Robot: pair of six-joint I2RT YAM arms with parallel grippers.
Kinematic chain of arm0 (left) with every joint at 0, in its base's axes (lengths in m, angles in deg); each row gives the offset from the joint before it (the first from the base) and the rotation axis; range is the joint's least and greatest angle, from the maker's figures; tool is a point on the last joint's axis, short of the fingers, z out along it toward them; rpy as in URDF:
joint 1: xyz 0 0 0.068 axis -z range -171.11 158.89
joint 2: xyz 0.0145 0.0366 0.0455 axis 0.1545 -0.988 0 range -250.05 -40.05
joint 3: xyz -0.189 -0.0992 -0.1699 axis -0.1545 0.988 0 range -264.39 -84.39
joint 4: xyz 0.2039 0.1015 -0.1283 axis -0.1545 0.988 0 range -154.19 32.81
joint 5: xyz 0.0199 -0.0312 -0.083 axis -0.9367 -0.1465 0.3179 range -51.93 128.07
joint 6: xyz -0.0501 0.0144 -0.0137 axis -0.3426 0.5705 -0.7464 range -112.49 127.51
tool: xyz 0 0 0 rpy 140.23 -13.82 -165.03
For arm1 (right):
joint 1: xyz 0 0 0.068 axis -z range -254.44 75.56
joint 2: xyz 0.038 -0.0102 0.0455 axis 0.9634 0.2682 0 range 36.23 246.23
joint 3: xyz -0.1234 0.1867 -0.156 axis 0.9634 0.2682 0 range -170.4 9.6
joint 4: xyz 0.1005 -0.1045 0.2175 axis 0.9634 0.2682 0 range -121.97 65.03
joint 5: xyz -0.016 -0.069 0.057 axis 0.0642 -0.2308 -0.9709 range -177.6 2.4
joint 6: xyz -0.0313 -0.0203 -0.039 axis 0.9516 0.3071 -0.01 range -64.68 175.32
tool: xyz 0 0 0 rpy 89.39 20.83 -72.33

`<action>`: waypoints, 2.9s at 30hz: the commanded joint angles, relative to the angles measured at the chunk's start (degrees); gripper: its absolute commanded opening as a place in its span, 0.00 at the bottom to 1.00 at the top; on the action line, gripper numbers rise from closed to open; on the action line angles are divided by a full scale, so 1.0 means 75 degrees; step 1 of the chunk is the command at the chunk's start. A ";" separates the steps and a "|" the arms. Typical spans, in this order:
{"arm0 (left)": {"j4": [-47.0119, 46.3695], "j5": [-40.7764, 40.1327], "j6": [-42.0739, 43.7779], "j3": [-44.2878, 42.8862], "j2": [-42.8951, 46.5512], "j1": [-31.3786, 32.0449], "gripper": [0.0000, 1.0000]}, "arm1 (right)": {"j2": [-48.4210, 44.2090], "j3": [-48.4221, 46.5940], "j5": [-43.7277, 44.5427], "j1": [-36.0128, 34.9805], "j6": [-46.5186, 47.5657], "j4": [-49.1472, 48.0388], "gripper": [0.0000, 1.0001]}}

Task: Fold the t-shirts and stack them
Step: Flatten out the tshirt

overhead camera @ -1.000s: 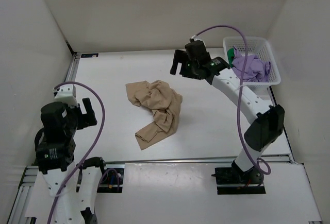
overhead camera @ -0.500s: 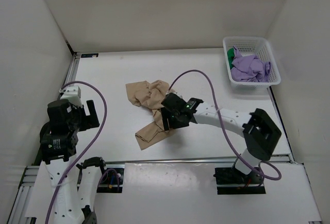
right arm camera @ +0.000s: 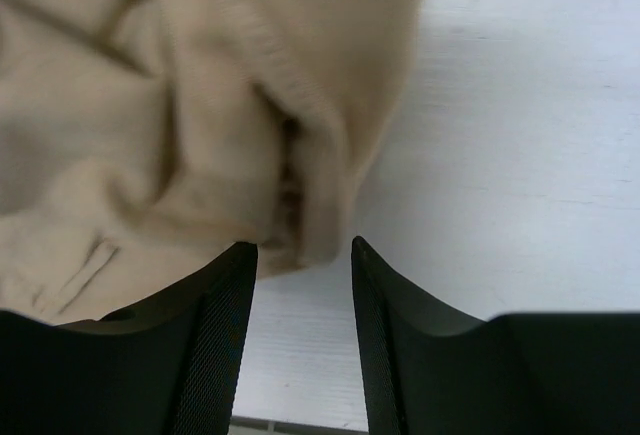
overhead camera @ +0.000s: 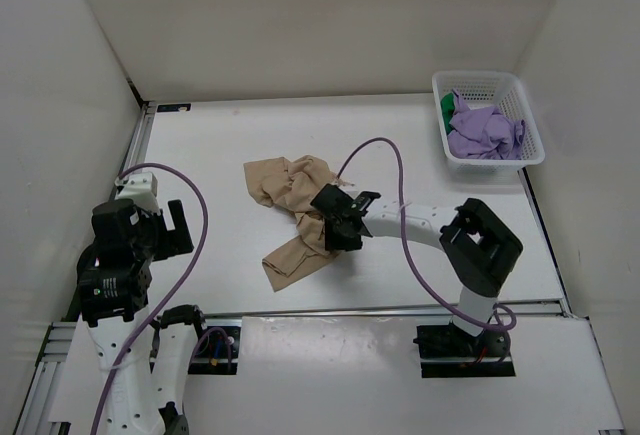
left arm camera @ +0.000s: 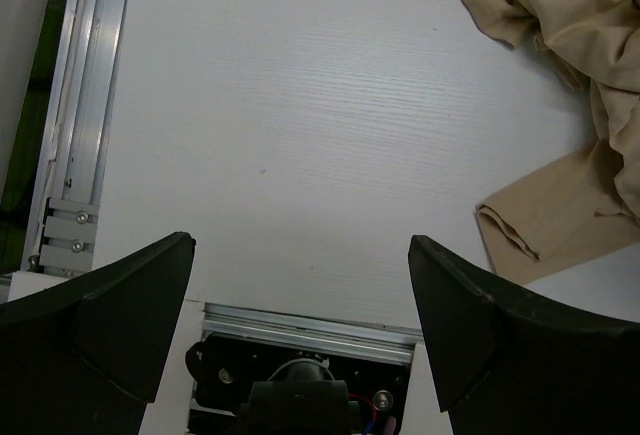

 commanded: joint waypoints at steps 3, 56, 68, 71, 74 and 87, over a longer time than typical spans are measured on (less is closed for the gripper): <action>0.0038 -0.0033 -0.0004 -0.0063 0.0080 0.0033 0.99 | 0.0204 0.0377 0.0117 0.0364 -0.0477 0.0126 0.49; -0.0513 -0.0467 -0.0004 -0.0333 -0.0284 0.0033 0.99 | -0.0780 -0.8858 0.1316 -0.0705 0.5409 -0.3863 0.00; -0.0151 0.1705 -0.0004 -0.0460 -0.1676 0.0033 0.99 | -0.4129 0.0139 -0.0114 0.3828 0.1315 -0.1280 0.00; 0.0412 0.2589 -0.0004 -0.0988 -0.3067 0.0126 0.97 | -0.4131 0.1230 -0.1295 0.4556 0.1538 -0.1280 0.00; 0.0494 0.2276 -0.0004 -0.0908 -0.3832 0.1026 0.93 | -0.3956 0.1980 -0.2060 0.5133 0.1714 -0.1362 0.00; -0.1696 0.1430 -0.0004 0.1600 -0.5580 0.4427 0.83 | -0.3334 0.2475 -0.3375 0.6001 0.1715 -0.1363 0.00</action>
